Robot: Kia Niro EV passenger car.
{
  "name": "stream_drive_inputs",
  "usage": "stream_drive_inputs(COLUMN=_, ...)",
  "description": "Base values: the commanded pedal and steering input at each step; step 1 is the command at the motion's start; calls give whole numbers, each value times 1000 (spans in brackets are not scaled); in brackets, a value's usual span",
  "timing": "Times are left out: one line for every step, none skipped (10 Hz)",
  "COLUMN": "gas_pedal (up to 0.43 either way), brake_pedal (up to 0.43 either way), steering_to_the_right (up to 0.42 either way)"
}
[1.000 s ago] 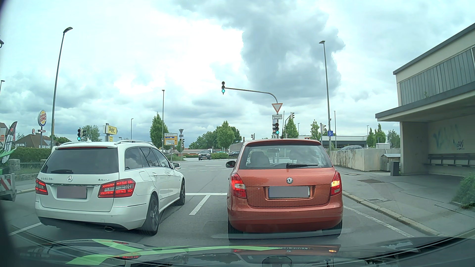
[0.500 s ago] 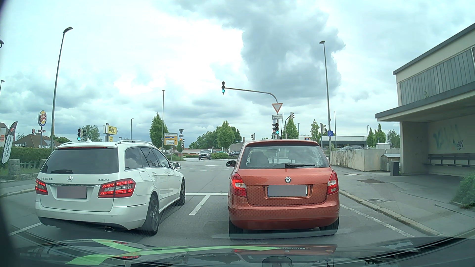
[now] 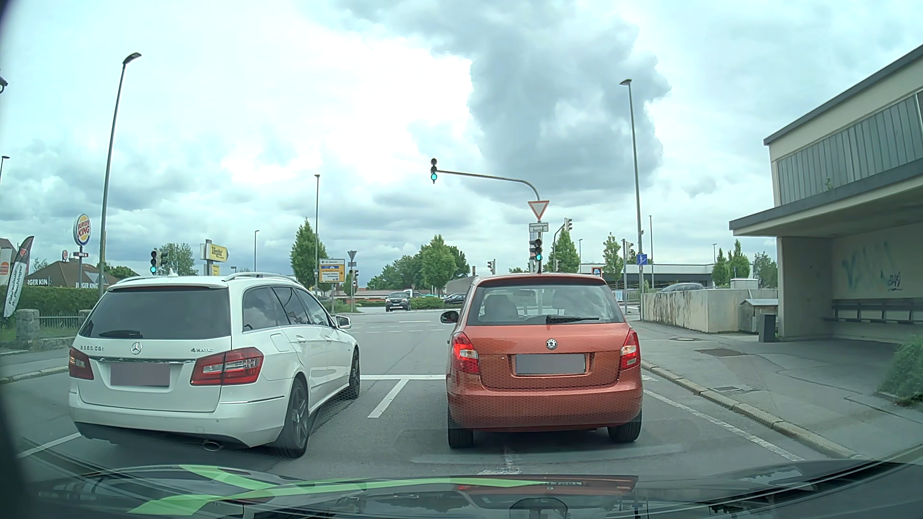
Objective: Follow the waypoints while adhering to traffic rules and regulations
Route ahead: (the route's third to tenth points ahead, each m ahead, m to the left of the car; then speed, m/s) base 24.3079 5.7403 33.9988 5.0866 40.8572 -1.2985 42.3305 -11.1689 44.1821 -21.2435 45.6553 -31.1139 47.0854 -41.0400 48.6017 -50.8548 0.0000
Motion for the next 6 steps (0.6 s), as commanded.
stream_drive_inputs(gas_pedal=0, brake_pedal=244, steering_to_the_right=-2)
stream_drive_inputs(gas_pedal=0, brake_pedal=244, steering_to_the_right=-2)
stream_drive_inputs(gas_pedal=0, brake_pedal=244, steering_to_the_right=-2)
stream_drive_inputs(gas_pedal=0, brake_pedal=244, steering_to_the_right=-2)
stream_drive_inputs(gas_pedal=0, brake_pedal=244, steering_to_the_right=-2)
stream_drive_inputs(gas_pedal=0, brake_pedal=244, steering_to_the_right=-1)
